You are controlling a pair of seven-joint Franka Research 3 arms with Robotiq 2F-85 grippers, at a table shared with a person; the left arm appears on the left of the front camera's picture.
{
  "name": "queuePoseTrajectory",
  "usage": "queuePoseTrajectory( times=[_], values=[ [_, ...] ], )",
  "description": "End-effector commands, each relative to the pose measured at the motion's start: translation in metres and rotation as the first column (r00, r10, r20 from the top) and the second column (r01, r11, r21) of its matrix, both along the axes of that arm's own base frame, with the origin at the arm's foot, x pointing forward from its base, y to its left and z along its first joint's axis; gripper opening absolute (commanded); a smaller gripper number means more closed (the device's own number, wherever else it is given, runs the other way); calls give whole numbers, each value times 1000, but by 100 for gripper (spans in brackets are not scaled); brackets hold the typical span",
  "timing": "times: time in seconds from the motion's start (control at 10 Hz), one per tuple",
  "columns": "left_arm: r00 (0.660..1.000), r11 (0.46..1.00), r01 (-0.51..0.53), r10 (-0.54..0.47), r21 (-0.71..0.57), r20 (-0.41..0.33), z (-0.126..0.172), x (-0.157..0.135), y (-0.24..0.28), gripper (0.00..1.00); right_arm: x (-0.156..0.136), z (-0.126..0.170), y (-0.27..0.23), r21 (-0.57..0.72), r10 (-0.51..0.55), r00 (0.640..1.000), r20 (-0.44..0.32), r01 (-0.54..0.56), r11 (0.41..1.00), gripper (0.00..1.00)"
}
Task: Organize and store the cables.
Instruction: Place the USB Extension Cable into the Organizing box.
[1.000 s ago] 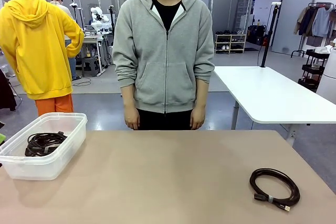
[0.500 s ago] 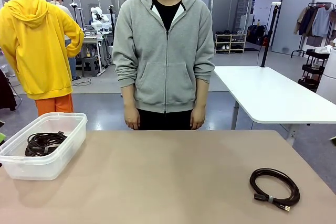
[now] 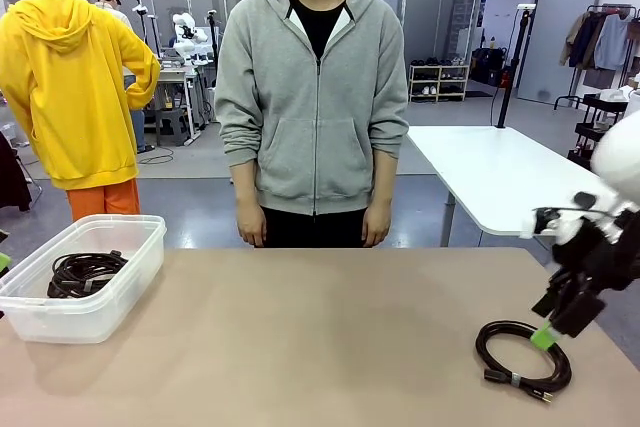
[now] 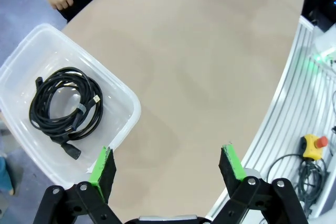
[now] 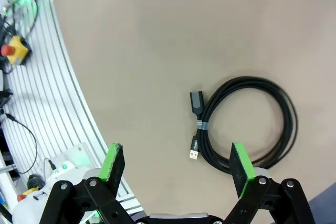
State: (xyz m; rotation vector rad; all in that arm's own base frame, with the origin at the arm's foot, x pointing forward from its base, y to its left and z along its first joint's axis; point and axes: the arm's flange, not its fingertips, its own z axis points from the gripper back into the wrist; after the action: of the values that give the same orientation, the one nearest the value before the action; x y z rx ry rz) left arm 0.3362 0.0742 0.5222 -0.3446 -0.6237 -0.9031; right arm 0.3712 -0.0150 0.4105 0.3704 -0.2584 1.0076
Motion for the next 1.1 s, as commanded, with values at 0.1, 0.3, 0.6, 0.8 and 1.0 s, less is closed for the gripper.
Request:
queuePoseTrajectory(
  times=[0.1,0.3,0.6,0.8,1.0],
  values=[
    [1000,1000,-12,12,14,-4,4,3,0,100,15,-37,18,-153,-49,994,-99,34,988,100],
    [1000,1000,-12,12,14,-4,4,3,0,100,16,-66,28,-187,-65,990,-126,40,982,100],
    [1000,1000,-12,12,14,-4,4,3,0,100,18,-98,35,-235,-76,990,-119,46,971,100],
    [1000,1000,-12,12,14,-4,4,3,0,100,21,-114,37,-283,-101,990,-104,68,957,100],
    [1000,1000,-12,12,14,-4,4,3,0,100,20,-121,42,-310,-99,990,-100,64,949,100]
  ],
)
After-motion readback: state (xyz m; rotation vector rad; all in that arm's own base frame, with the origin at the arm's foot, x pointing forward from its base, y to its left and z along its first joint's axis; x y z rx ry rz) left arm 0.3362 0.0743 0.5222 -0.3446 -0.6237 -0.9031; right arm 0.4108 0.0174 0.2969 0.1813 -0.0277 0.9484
